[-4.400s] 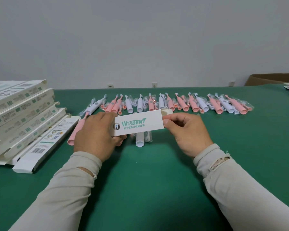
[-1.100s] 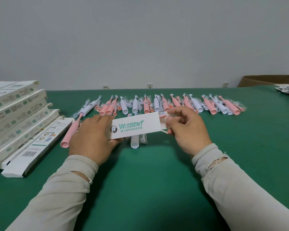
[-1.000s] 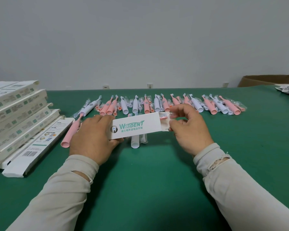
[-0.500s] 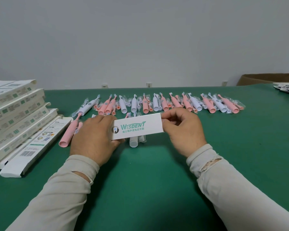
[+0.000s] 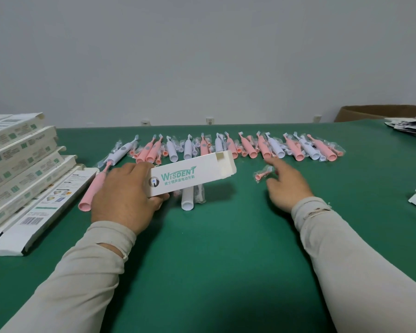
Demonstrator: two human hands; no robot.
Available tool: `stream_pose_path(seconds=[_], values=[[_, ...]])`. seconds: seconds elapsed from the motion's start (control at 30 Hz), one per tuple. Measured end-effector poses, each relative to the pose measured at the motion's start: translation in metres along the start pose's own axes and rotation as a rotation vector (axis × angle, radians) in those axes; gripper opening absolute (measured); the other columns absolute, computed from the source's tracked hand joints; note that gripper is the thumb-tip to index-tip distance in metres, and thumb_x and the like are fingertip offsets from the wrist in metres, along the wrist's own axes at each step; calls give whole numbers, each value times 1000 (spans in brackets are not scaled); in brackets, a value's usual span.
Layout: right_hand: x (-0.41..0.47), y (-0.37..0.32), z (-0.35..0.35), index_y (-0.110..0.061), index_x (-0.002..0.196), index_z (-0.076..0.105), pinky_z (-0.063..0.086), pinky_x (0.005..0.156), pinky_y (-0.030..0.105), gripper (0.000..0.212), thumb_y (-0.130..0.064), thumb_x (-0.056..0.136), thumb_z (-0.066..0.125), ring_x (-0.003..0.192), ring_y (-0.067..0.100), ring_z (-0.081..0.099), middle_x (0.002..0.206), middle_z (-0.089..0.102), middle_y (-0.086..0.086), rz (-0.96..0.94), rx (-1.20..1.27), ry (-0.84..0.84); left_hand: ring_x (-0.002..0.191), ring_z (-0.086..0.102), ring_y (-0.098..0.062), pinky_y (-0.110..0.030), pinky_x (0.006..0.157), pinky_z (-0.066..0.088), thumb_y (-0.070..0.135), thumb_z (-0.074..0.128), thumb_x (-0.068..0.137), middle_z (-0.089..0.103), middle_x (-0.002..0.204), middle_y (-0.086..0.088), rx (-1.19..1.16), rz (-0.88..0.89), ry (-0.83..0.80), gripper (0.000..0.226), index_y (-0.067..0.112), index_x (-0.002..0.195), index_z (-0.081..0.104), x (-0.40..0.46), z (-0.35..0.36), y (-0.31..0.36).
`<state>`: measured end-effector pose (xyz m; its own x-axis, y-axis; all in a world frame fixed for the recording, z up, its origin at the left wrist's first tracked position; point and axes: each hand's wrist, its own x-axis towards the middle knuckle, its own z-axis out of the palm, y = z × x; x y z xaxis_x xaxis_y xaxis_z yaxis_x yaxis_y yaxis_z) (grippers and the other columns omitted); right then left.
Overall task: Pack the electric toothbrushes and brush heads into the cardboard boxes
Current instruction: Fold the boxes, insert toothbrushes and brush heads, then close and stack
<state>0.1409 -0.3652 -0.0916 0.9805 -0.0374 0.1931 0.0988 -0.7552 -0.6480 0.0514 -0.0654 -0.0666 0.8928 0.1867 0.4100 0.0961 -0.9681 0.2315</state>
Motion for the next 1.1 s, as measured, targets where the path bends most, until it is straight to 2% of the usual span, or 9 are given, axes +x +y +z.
stream_pose_path(seconds=[0.1, 0.23, 0.33, 0.47, 0.63, 0.8, 0.93, 1.0, 1.1], values=[[1, -11, 16, -24, 152, 38, 30, 118, 43, 59, -15, 94, 46, 146, 28, 32, 160, 36, 0, -82, -247, -208, 109, 49, -25, -48, 81, 51, 54, 74, 77, 58, 114, 3, -4, 0, -15, 53, 28, 118, 52, -1, 2, 0], [0, -20, 13, -28, 120, 65, 48, 100, 40, 28, -35, 95, 54, 115, 27, 60, 117, 69, 0, -34, -288, -38, 103, 50, -26, -45, 78, 49, 54, 73, 77, 59, 108, 1, -1, 22, -6, 48, 26, 109, 52, 1, 3, -2], [-2, -17, 9, -32, 98, 65, 52, 90, 35, 12, -24, 94, 58, 97, 24, 64, 104, 71, -3, 11, -220, 2, 100, 50, -26, -44, 75, 48, 54, 73, 77, 57, 105, 1, 3, 28, 12, 46, 27, 106, 52, 2, 3, -4], [0, -13, 5, -29, 94, 58, 49, 85, 32, 15, -15, 90, 61, 92, 22, 63, 102, 67, -2, 90, -100, -39, 100, 50, -25, -43, 74, 47, 54, 75, 76, 58, 106, 1, -10, 30, 26, 47, 28, 108, 53, 1, 4, -4], [-4, -23, 5, -18, 128, 55, 51, 89, 37, 45, -24, 85, 64, 100, 25, 63, 110, 66, 1, 98, -206, -152, 102, 50, -25, -46, 76, 49, 56, 74, 76, 59, 107, 2, -13, 26, 18, 49, 28, 108, 52, 0, 3, -3], [-7, -31, 1, -11, 75, 59, 43, 60, 29, 21, -30, 84, 60, 73, 27, 61, 73, 62, 6, 118, -352, -245, 105, 50, -24, -44, 76, 49, 59, 73, 76, 59, 110, 4, -14, 34, 12, 52, 29, 114, 51, -2, 4, -2], [-9, -35, 1, -7, 84, 64, 56, 78, 36, 22, -29, 84, 64, 82, 29, 66, 82, 68, 10, 91, -358, -251, 106, 50, -23, -40, 74, 47, 58, 73, 76, 59, 111, 4, -24, 31, 22, 54, 29, 116, 53, -2, 4, -2], [-9, -33, 2, -8, 90, 63, 55, 78, 37, 17, -24, 85, 64, 78, 26, 64, 86, 68, 10, 69, -272, -189, 104, 51, -23, -42, 75, 49, 58, 74, 76, 60, 110, 5, -21, 29, 20, 54, 29, 116, 52, -1, 4, -2], [-11, -33, 0, -18, 109, 53, 53, 67, 34, 23, -12, 89, 62, 65, 14, 63, 78, 67, 2, 60, 262, -72, 101, 51, -23, -44, 77, 50, 58, 74, 76, 60, 109, 4, -18, 27, 11, 52, 29, 113, 53, 0, 3, -2]])
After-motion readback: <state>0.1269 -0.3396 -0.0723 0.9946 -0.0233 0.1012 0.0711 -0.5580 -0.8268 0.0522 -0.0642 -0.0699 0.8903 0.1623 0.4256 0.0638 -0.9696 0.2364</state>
